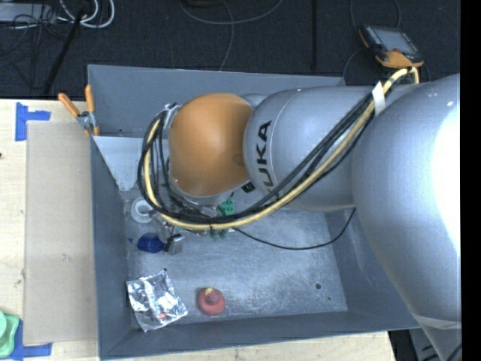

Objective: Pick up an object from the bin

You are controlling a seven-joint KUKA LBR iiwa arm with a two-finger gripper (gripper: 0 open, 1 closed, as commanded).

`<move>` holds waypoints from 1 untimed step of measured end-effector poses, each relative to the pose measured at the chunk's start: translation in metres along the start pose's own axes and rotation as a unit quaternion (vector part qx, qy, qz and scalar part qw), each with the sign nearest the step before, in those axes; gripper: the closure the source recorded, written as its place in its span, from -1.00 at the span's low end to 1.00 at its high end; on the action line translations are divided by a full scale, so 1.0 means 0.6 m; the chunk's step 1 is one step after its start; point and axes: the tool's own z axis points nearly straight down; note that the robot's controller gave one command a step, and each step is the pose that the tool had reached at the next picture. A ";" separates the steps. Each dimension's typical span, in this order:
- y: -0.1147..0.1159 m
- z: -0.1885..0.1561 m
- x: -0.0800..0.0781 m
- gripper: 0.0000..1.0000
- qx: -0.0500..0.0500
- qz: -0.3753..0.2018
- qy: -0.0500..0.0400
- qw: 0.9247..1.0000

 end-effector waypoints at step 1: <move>0.070 -0.108 0.059 1.00 -0.001 -0.005 0.002 1.000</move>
Offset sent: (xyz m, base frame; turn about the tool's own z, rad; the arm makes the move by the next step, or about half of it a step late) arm -0.0483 0.0229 0.0605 -0.0068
